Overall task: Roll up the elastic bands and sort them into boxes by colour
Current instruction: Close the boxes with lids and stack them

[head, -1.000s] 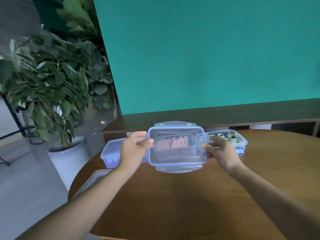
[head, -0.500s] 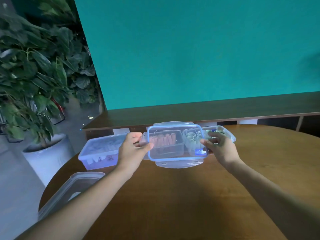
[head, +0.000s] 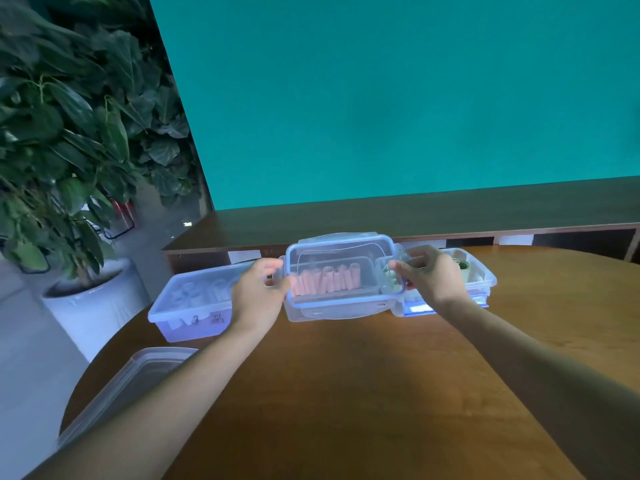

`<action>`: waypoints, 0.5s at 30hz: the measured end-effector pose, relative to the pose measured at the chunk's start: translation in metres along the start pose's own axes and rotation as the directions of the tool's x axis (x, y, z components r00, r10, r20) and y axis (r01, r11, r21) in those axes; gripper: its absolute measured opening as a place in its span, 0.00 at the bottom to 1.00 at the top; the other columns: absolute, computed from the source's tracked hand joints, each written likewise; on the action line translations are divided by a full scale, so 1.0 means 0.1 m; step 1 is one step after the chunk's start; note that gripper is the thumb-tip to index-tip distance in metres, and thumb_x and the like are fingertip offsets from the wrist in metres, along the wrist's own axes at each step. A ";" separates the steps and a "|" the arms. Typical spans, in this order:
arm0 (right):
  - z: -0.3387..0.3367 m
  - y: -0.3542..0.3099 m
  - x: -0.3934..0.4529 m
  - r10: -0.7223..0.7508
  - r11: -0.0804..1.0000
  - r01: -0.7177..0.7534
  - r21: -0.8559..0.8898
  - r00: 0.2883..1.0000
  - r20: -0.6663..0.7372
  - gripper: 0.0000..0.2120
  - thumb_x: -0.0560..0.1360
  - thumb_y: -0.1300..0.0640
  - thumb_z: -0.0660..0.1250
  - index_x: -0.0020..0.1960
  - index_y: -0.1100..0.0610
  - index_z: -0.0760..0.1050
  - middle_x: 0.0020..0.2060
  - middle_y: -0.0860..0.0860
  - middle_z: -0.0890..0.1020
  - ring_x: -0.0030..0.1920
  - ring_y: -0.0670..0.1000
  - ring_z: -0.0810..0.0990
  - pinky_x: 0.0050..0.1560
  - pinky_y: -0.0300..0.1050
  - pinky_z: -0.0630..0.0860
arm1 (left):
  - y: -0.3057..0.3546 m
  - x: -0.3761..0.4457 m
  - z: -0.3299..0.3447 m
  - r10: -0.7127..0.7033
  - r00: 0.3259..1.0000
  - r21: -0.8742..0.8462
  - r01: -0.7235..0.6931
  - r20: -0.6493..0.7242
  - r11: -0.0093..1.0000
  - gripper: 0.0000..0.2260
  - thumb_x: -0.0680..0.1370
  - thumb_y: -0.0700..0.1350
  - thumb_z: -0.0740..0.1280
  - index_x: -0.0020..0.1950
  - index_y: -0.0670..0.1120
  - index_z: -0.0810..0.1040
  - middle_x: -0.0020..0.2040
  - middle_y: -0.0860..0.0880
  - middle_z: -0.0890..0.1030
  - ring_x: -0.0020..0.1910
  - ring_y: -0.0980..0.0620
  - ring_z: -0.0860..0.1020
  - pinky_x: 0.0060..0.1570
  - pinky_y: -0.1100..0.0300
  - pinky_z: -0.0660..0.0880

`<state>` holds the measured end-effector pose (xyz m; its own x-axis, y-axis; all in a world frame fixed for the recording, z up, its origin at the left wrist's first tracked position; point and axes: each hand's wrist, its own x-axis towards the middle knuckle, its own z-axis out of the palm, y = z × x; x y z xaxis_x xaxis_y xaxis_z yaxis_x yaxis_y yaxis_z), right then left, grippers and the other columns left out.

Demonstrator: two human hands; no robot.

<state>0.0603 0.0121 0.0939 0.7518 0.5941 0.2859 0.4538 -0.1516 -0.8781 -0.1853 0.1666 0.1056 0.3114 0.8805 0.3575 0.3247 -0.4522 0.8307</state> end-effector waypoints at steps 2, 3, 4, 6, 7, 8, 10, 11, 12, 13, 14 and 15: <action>0.08 -0.01 0.09 0.015 0.999 -0.015 -0.034 1.000 0.011 0.17 0.73 0.46 0.76 0.53 0.57 0.77 0.36 0.48 0.85 0.30 0.44 0.83 0.35 0.39 0.76 | -0.04 0.08 0.03 0.002 1.000 0.042 -0.001 -0.020 0.999 0.11 0.76 0.45 0.74 0.59 0.50 0.81 0.52 0.55 0.83 0.47 0.59 0.77 0.44 0.70 0.69; 0.11 0.00 0.14 0.024 0.999 -0.023 -0.046 1.000 0.017 0.16 0.73 0.46 0.76 0.52 0.57 0.77 0.35 0.48 0.85 0.29 0.43 0.82 0.34 0.38 0.75 | -0.07 0.12 0.05 0.001 1.000 0.057 0.001 -0.026 0.998 0.11 0.77 0.45 0.74 0.59 0.50 0.82 0.51 0.55 0.82 0.47 0.58 0.77 0.45 0.68 0.68; 0.14 0.01 0.18 0.030 0.998 -0.029 -0.057 0.999 0.021 0.16 0.73 0.46 0.76 0.52 0.56 0.78 0.35 0.48 0.85 0.28 0.43 0.82 0.35 0.39 0.77 | -0.09 0.14 0.07 0.001 1.000 0.070 0.001 -0.028 0.998 0.11 0.77 0.45 0.73 0.59 0.49 0.82 0.49 0.55 0.82 0.47 0.56 0.77 0.46 0.67 0.68; 0.20 0.05 0.26 0.044 0.997 -0.042 -0.060 0.999 0.032 0.17 0.73 0.46 0.77 0.52 0.57 0.78 0.34 0.49 0.85 0.29 0.44 0.83 0.40 0.45 0.81 | -0.14 0.19 0.11 0.003 0.999 0.093 0.001 -0.035 0.996 0.11 0.77 0.45 0.73 0.60 0.49 0.81 0.46 0.54 0.80 0.44 0.52 0.78 0.45 0.62 0.71; 0.23 0.06 0.29 0.048 0.997 -0.045 -0.068 0.998 0.039 0.17 0.73 0.46 0.77 0.52 0.57 0.78 0.33 0.50 0.85 0.28 0.44 0.83 0.38 0.44 0.80 | -0.17 0.22 0.13 0.008 0.999 0.106 -0.004 -0.037 0.994 0.11 0.78 0.45 0.72 0.60 0.48 0.81 0.45 0.54 0.80 0.41 0.49 0.79 0.44 0.59 0.73; 0.25 0.06 0.31 0.045 0.996 -0.042 -0.083 0.998 0.044 0.18 0.73 0.46 0.77 0.52 0.57 0.78 0.32 0.50 0.85 0.26 0.43 0.81 0.35 0.42 0.77 | -0.20 0.24 0.15 0.016 0.999 0.123 -0.012 -0.039 0.992 0.11 0.78 0.45 0.71 0.60 0.49 0.81 0.45 0.53 0.80 0.38 0.46 0.78 0.43 0.56 0.76; 0.30 0.07 0.35 0.034 0.993 -0.028 -0.117 0.998 0.048 0.18 0.73 0.44 0.76 0.52 0.57 0.78 0.31 0.49 0.84 0.24 0.41 0.78 0.29 0.35 0.69 | -0.23 0.29 0.17 0.028 0.999 0.166 -0.020 -0.045 0.986 0.09 0.79 0.46 0.70 0.59 0.49 0.82 0.45 0.51 0.82 0.36 0.43 0.76 0.44 0.51 0.79; 0.32 0.06 0.36 0.031 0.991 -0.024 -0.128 0.998 0.051 0.18 0.73 0.44 0.76 0.52 0.57 0.78 0.31 0.49 0.83 0.25 0.41 0.77 0.26 0.32 0.67 | -0.24 0.32 0.18 0.031 0.998 0.187 -0.022 -0.046 0.982 0.09 0.80 0.47 0.69 0.59 0.48 0.82 0.45 0.50 0.82 0.36 0.43 0.75 0.44 0.50 0.79; 0.34 0.06 0.37 0.029 0.990 -0.021 -0.138 0.998 0.056 0.18 0.73 0.44 0.76 0.52 0.57 0.78 0.31 0.50 0.83 0.25 0.40 0.77 0.24 0.30 0.65 | -0.25 0.34 0.20 0.033 0.999 0.203 -0.024 -0.040 0.979 0.09 0.80 0.47 0.68 0.59 0.48 0.82 0.46 0.49 0.83 0.37 0.43 0.76 0.45 0.51 0.79; 0.36 0.05 0.37 0.025 0.989 -0.015 -0.147 0.998 0.061 0.17 0.74 0.45 0.75 0.52 0.57 0.77 0.32 0.50 0.83 0.25 0.40 0.76 0.23 0.29 0.65 | -0.26 0.36 0.21 0.029 0.999 0.218 -0.023 -0.027 0.976 0.10 0.81 0.46 0.67 0.61 0.47 0.81 0.49 0.48 0.83 0.39 0.43 0.76 0.46 0.52 0.79; 0.38 0.05 0.39 0.019 0.988 -0.009 -0.155 0.998 0.067 0.17 0.74 0.45 0.75 0.51 0.56 0.77 0.32 0.50 0.83 0.26 0.40 0.77 0.23 0.29 0.65 | -0.26 0.37 0.22 0.019 1.000 0.239 -0.017 -0.005 0.971 0.11 0.81 0.46 0.66 0.62 0.46 0.80 0.53 0.46 0.83 0.43 0.42 0.78 0.48 0.55 0.77; 0.40 0.07 0.40 0.016 0.986 -0.004 -0.164 0.997 0.070 0.17 0.73 0.44 0.76 0.52 0.55 0.76 0.34 0.51 0.83 0.28 0.40 0.78 0.24 0.30 0.65 | -0.27 0.38 0.24 0.009 1.000 0.268 -0.013 0.016 0.963 0.12 0.81 0.45 0.65 0.64 0.45 0.79 0.56 0.45 0.83 0.49 0.42 0.79 0.51 0.57 0.73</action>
<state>0.0743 0.0667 0.0843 0.7235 0.6458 0.2441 0.5228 -0.2817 -0.8045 -0.1611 0.2083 0.0868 0.3286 0.8738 0.3585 0.5478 -0.4855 0.6813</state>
